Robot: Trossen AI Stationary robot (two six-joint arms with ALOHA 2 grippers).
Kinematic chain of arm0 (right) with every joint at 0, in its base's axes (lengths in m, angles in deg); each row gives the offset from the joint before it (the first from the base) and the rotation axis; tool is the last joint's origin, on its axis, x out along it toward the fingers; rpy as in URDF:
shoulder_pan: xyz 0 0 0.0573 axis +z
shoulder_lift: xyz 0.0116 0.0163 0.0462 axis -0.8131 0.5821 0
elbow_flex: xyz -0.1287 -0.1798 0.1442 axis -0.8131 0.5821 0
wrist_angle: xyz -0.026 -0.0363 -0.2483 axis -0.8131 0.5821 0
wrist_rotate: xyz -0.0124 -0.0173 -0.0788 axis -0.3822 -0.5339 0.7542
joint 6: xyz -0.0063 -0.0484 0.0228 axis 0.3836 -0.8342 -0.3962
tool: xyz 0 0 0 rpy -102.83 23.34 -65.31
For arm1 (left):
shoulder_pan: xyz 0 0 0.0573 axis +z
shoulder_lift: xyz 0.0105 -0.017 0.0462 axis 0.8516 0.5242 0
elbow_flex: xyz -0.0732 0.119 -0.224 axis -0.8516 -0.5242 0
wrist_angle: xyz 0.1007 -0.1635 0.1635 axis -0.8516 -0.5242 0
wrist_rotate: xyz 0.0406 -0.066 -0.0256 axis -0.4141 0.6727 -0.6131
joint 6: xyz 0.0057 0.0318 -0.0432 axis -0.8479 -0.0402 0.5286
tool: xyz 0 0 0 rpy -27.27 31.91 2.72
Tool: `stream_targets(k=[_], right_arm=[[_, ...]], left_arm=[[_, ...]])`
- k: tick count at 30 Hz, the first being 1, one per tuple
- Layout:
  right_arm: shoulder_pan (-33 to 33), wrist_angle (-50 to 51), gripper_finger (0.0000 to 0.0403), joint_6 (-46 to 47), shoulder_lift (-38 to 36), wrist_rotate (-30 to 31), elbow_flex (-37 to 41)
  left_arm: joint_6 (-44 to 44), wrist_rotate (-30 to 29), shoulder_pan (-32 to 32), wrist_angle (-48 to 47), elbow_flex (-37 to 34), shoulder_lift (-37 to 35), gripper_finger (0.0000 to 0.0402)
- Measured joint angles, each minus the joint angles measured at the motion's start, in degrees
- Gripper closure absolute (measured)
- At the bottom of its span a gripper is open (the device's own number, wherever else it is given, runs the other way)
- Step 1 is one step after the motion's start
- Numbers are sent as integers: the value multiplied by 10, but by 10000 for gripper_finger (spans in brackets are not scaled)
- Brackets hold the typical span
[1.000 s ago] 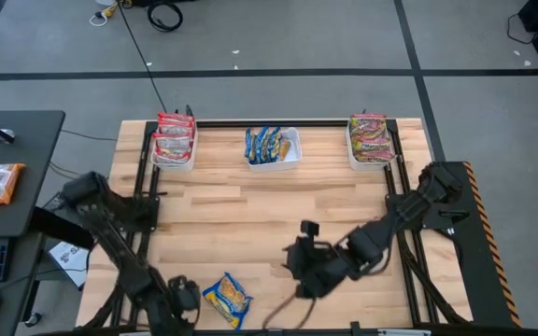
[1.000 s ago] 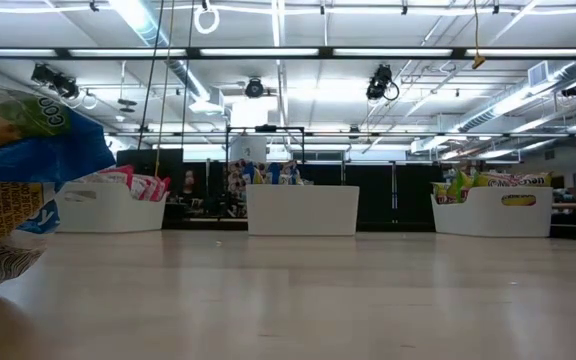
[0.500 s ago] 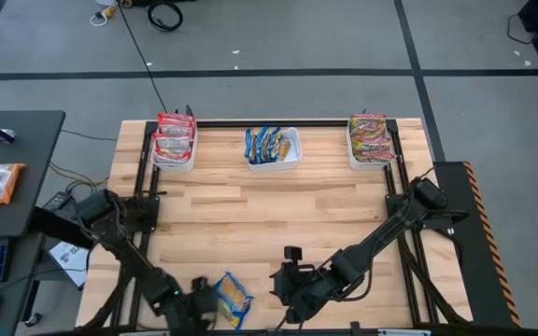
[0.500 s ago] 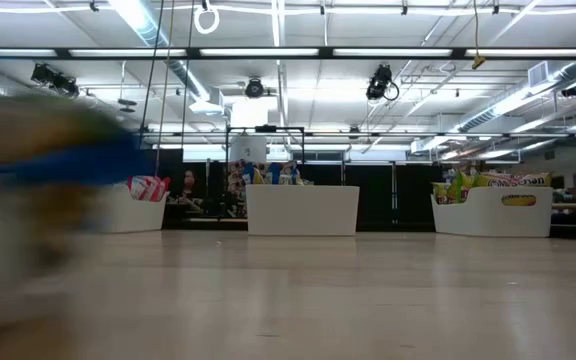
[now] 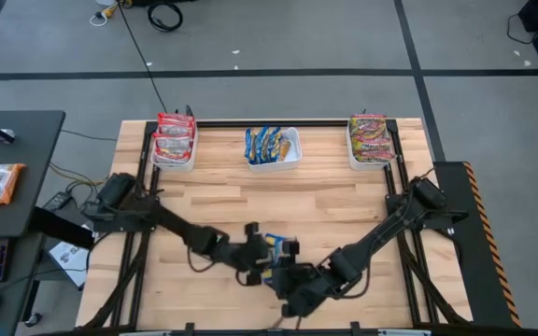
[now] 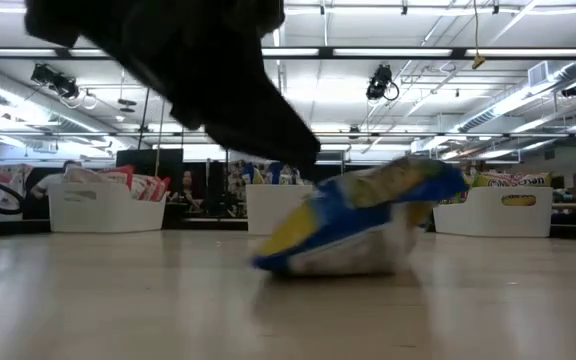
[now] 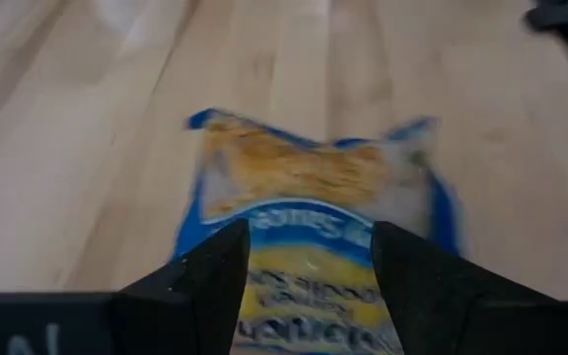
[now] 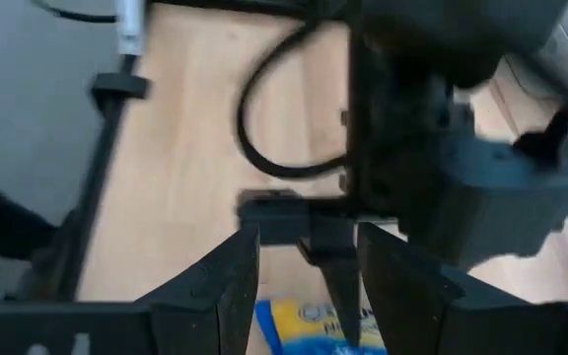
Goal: Sort Maruchan noodles
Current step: Put the blue noodle pack into the middle white bin
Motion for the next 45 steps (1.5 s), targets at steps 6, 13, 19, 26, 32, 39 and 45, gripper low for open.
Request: stream_targets(k=[6,13,19,26,32,39,45], right_arm=[[-30,81,225,80,0,-19,0],[-76,107,223,71,9,-94,-4],[-118,143,220,25,72,-153,-80],[-142,329,220,-11,205,-180,-283],[-159,432,220,-22,302,-248,-384],[-169,511,220,-30,352,-326,-402],[-169,560,230,-24,361,-324,-394]], left_arm=[[-24,24,8,-95,0,-67,182],[103,-129,-100,-444,0,-215,182],[291,-248,-239,-569,-34,-325,182],[403,-310,-319,-572,-125,-367,182],[446,-297,-318,-563,-175,-367,182],[444,-268,-318,-549,-183,-367,182],[442,-268,-320,-550,-183,-367,182]])
